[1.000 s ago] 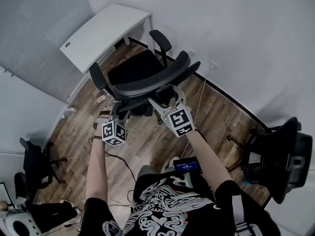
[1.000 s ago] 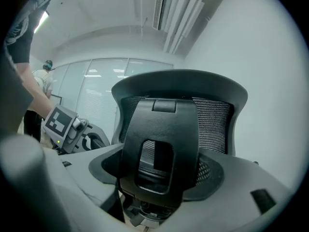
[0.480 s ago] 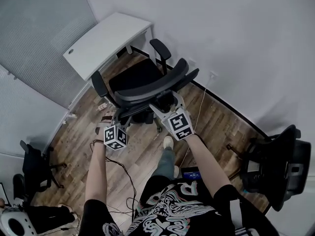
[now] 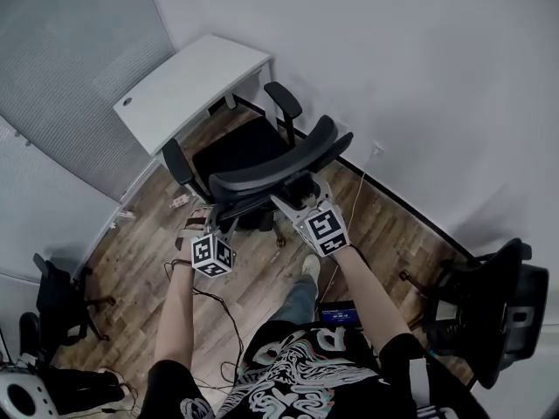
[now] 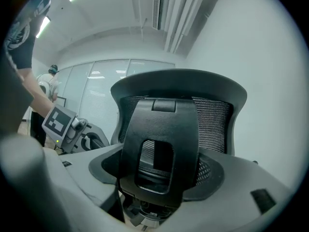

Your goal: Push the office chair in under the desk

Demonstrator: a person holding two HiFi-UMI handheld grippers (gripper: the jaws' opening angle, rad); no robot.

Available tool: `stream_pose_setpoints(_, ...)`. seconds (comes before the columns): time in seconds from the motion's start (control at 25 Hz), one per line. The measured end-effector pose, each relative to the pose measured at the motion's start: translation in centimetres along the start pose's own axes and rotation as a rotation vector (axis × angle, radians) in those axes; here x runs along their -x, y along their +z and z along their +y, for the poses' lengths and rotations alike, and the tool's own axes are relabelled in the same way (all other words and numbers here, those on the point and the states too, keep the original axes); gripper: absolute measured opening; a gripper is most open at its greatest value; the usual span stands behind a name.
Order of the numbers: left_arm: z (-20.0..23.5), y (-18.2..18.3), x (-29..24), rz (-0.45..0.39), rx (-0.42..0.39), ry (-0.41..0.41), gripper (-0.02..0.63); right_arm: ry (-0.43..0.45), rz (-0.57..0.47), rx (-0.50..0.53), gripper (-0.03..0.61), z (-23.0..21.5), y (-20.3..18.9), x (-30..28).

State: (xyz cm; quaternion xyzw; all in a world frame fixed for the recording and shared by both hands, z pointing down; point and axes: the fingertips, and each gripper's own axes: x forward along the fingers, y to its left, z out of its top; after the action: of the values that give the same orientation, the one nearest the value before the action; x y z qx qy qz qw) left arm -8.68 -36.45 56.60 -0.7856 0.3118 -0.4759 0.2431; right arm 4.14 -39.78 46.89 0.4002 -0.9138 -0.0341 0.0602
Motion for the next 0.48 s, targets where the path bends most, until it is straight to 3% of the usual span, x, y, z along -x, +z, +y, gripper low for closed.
stream_pose_setpoints(0.24, 0.4, 0.7, -1.2, 0.004, 0.010, 0.007, 0.125, -0.006, 0.004, -0.005, 0.336, -1.7, -0.3, -0.6)
stream_pose_setpoints(0.48, 0.8, 2.1, -2.5, 0.009, 0.032, 0.012, 0.126, -0.067, 0.038, -0.013, 0.341, -4.2, -0.8, -1.3)
